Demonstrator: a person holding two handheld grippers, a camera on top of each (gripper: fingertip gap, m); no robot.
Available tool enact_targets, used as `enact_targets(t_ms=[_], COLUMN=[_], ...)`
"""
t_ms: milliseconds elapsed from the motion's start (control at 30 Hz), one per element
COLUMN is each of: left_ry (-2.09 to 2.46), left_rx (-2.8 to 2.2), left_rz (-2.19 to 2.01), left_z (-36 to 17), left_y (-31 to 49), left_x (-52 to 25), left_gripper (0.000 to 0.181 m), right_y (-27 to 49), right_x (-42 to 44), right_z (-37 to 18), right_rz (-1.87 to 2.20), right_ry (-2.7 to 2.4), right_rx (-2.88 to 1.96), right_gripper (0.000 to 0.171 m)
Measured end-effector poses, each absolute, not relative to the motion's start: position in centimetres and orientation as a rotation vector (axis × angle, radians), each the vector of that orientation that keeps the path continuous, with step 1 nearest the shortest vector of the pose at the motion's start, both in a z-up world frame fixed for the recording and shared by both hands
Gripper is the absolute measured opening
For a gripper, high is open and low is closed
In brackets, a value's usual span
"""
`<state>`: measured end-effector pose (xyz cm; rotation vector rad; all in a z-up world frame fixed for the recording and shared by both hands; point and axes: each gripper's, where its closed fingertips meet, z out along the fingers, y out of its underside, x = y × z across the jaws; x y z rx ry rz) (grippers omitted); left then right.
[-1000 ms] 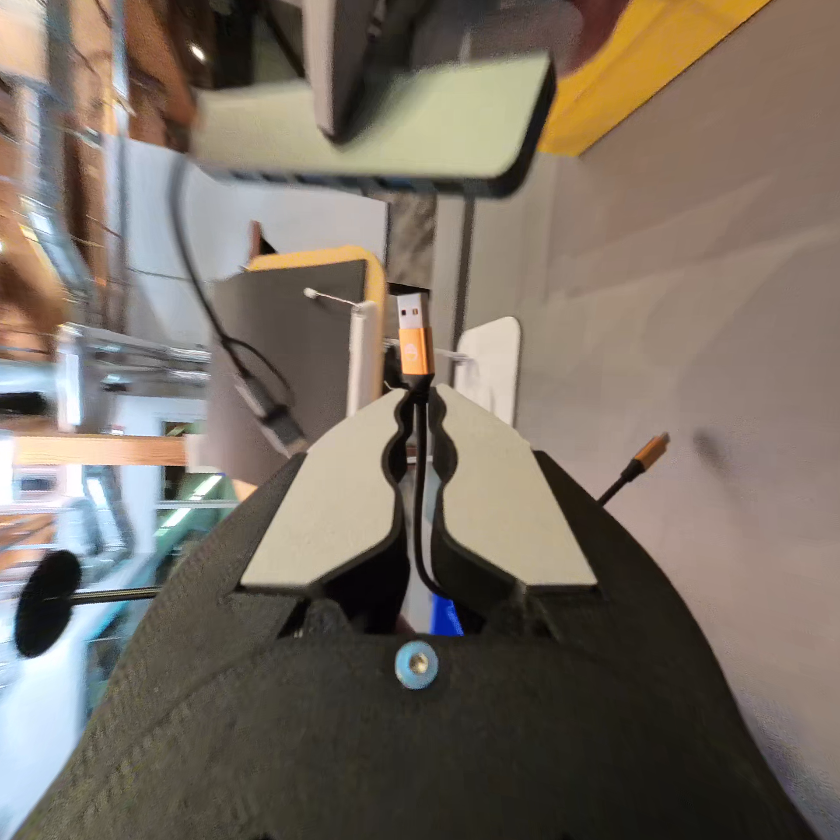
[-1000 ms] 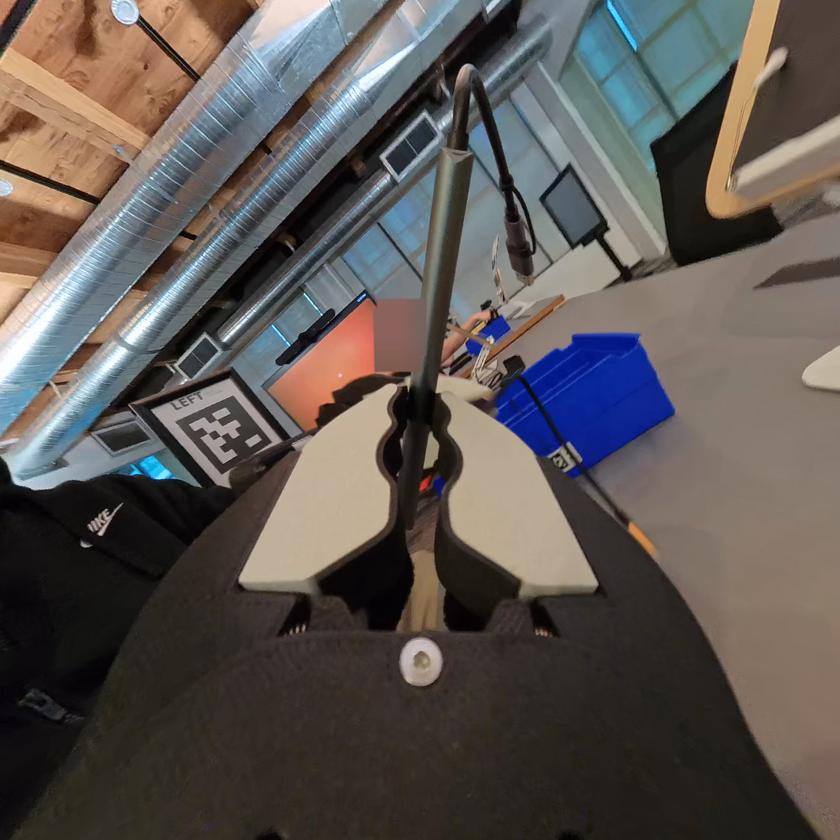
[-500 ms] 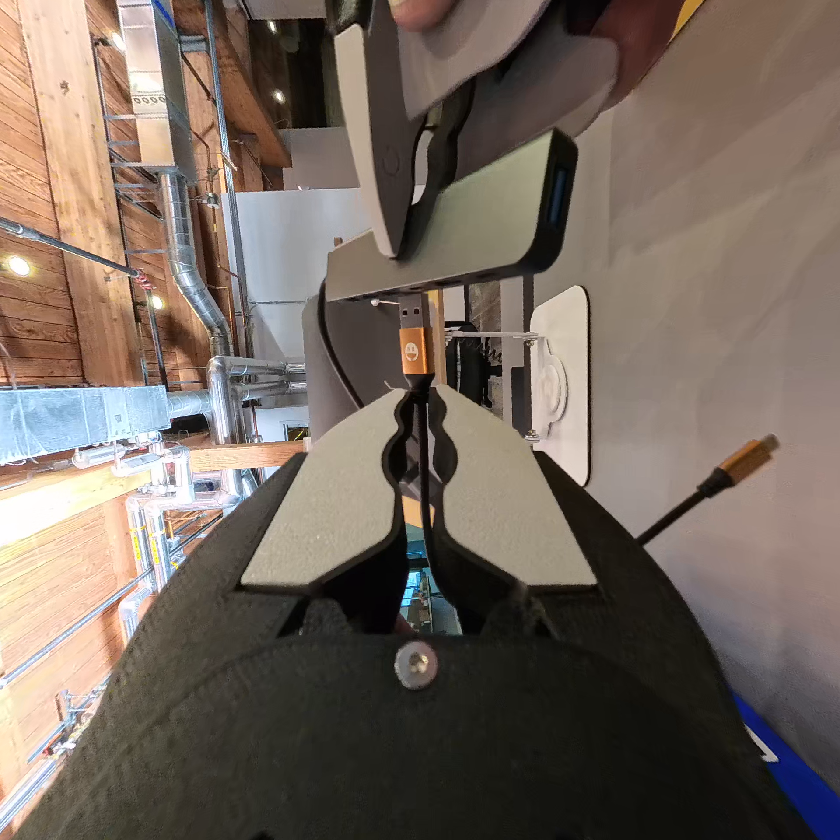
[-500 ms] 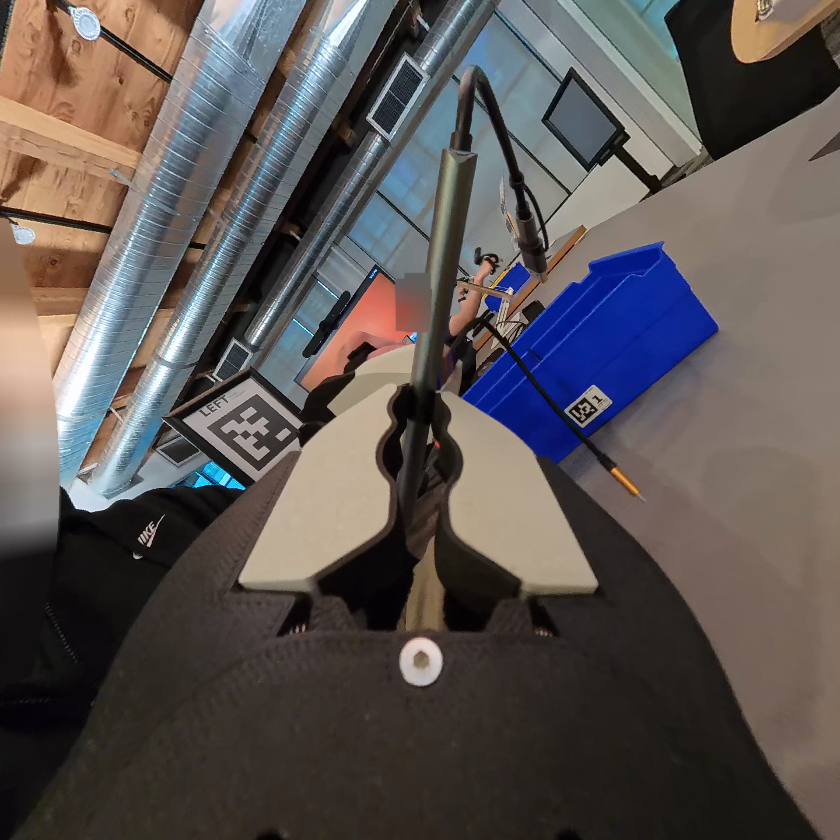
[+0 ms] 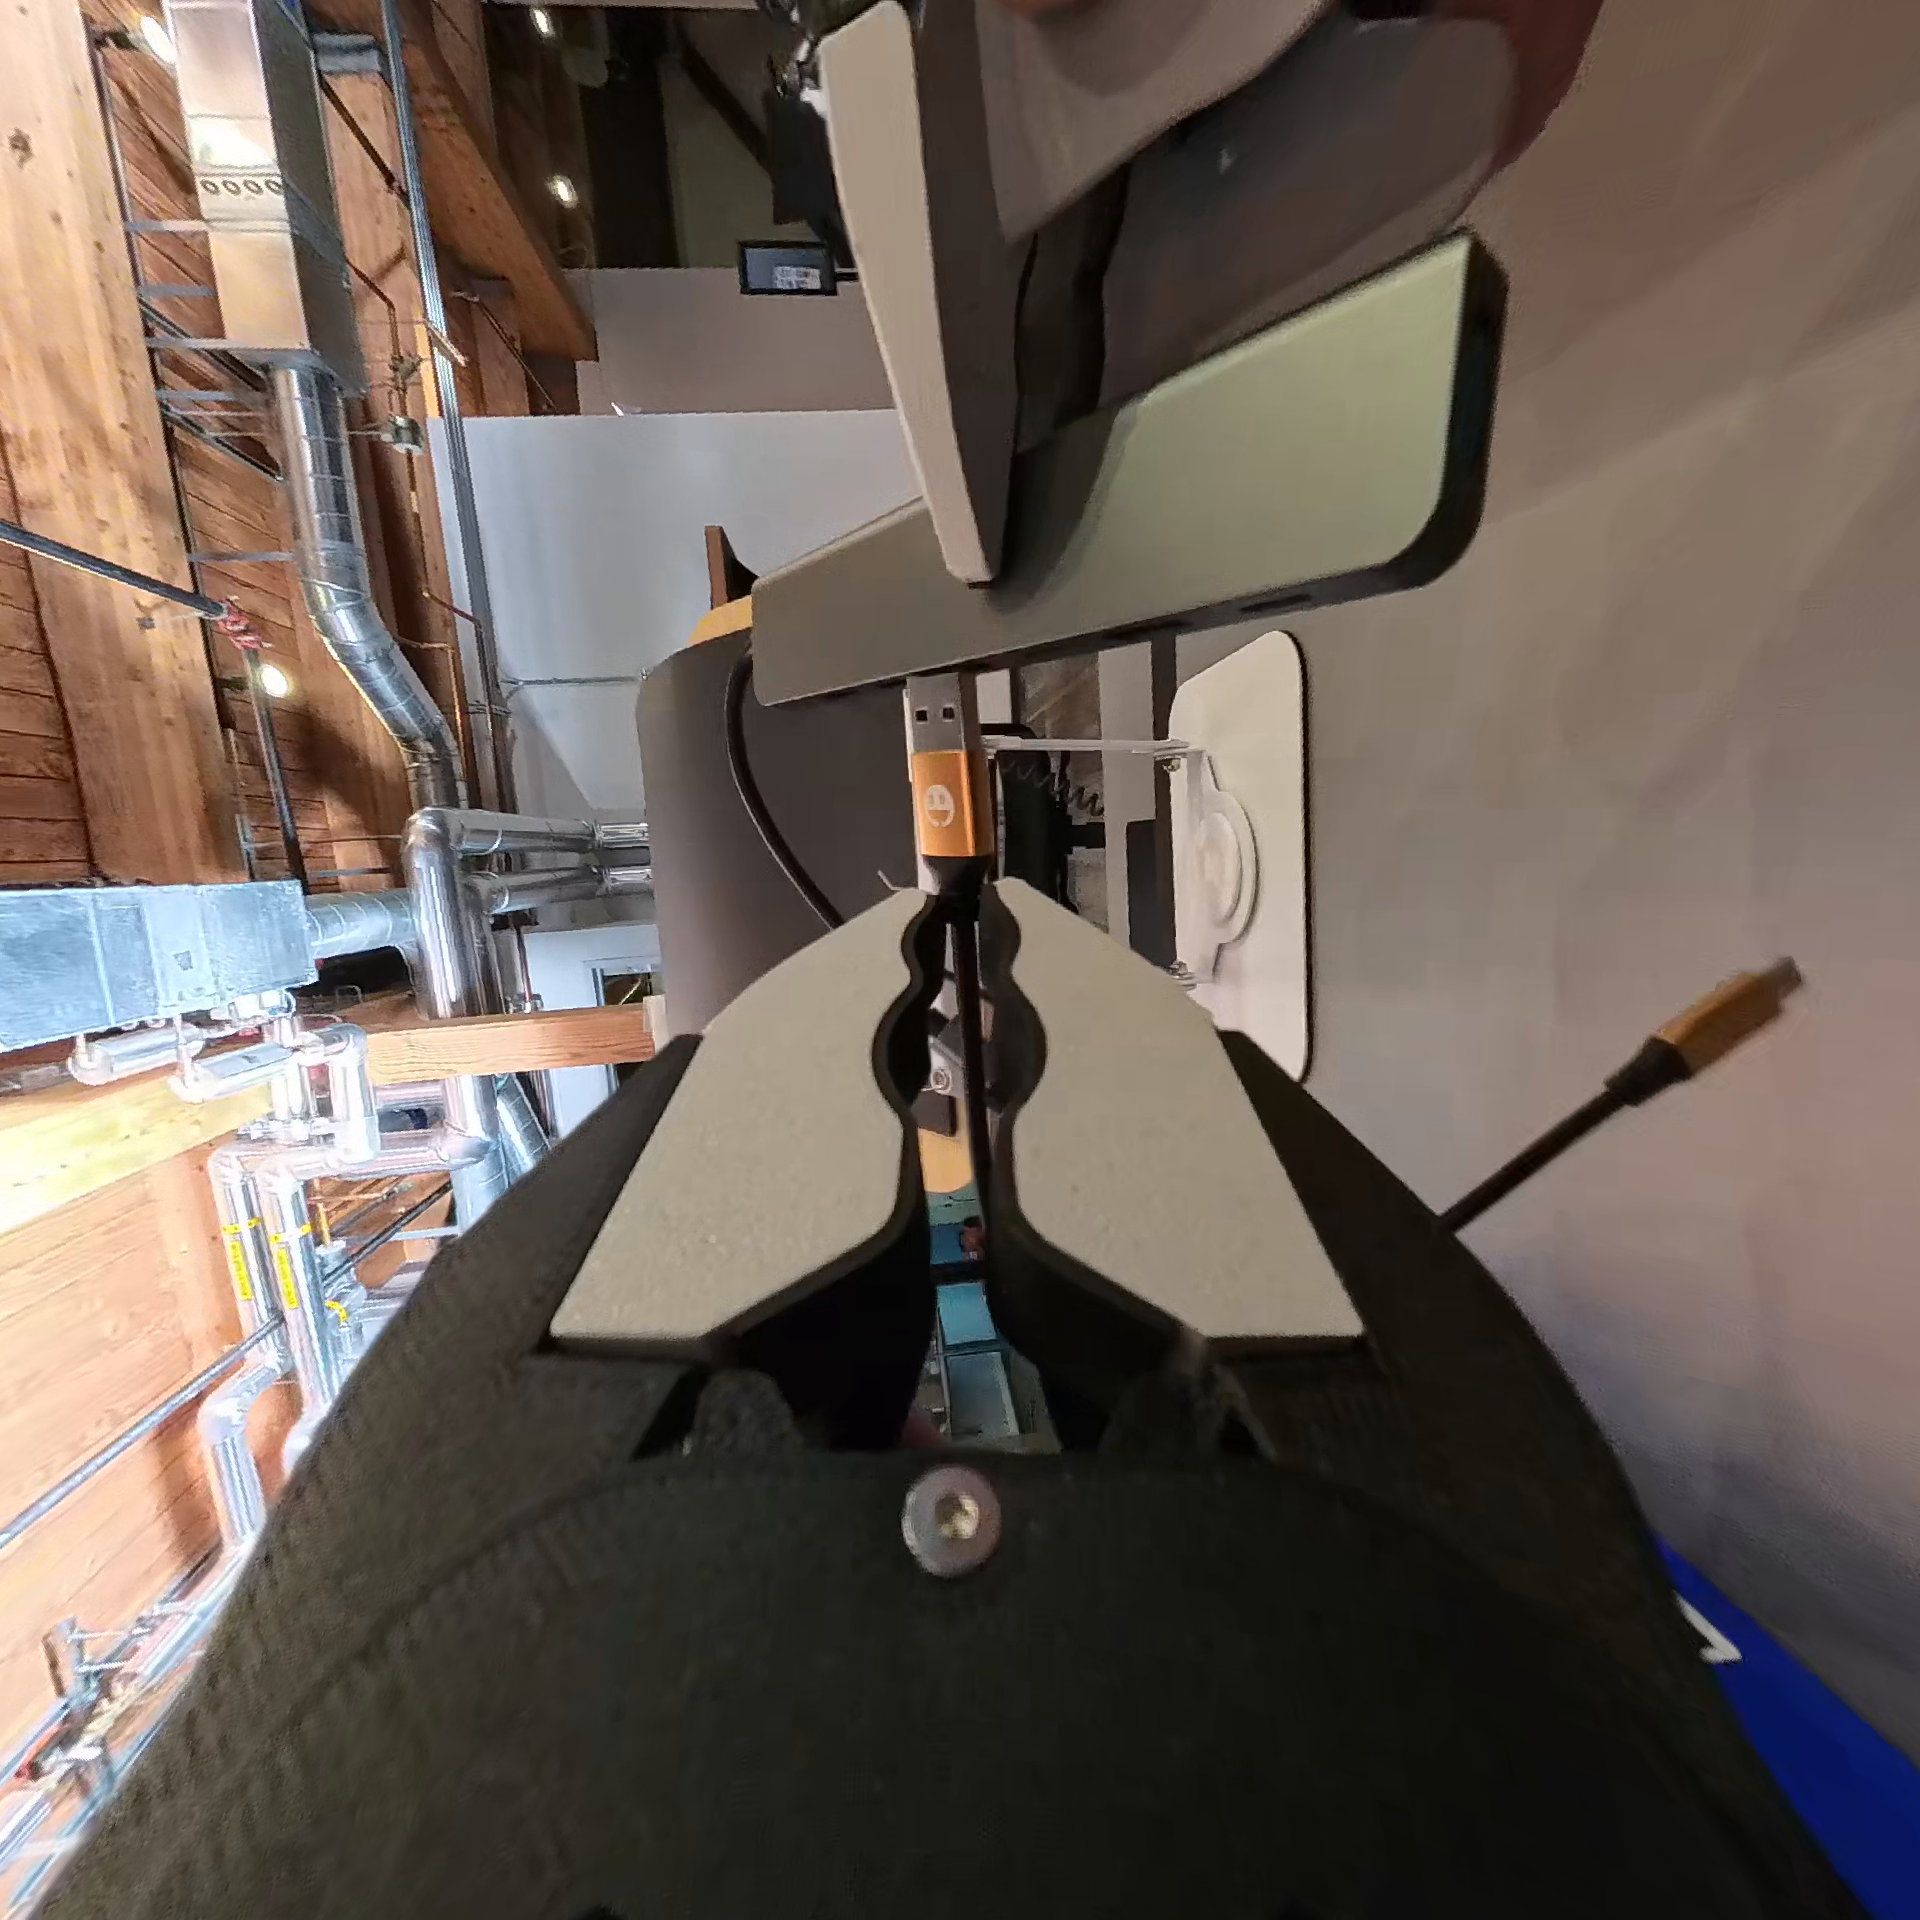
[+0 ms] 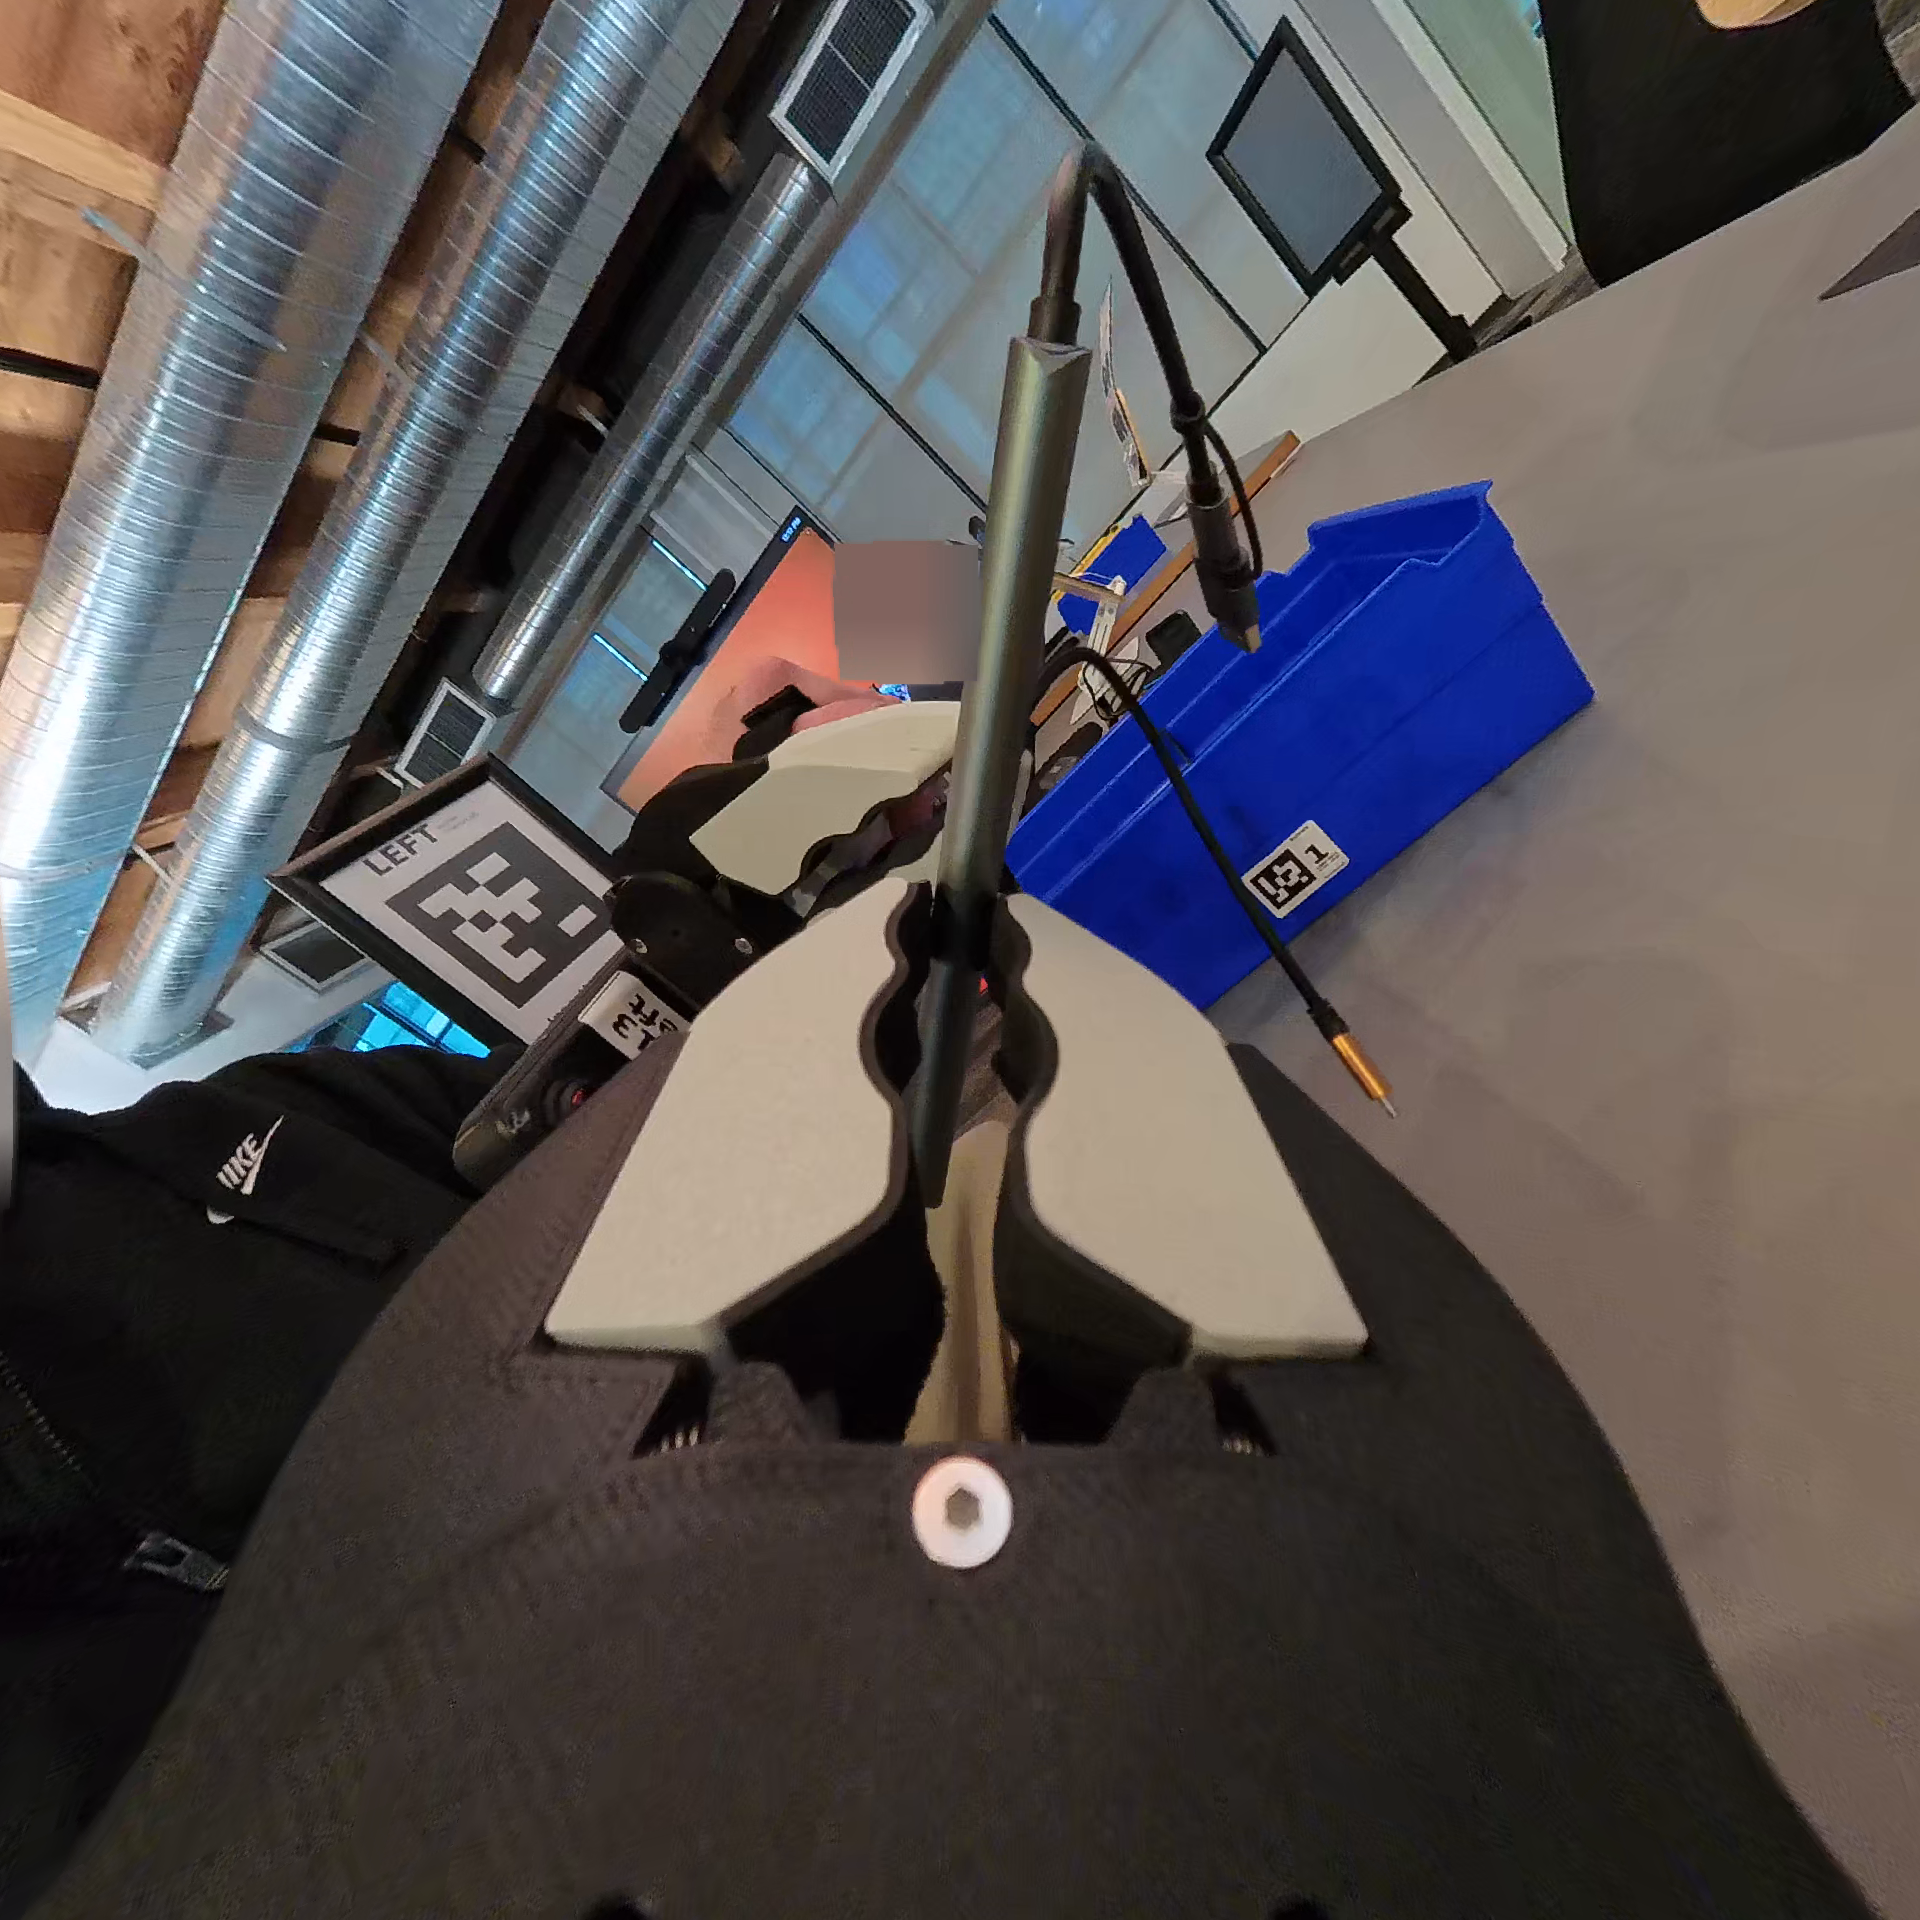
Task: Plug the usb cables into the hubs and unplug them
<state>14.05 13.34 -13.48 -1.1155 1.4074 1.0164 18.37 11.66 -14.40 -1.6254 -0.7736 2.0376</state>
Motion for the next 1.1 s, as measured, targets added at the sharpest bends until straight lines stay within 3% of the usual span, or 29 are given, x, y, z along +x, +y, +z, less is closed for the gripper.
enact_targets(t_ms=[1100], left_ry=[1.428], left_rx=[-1.164], left_rz=[1.007], left_z=[-13.96], left_y=[13.0], left_x=[14.27], left_gripper=[0.006], right_y=[11.7], right_x=[18.53], right_z=[-14.49], right_rz=[2.0], right_ry=[-0.81], right_rx=[-1.621], right_gripper=[0.01])
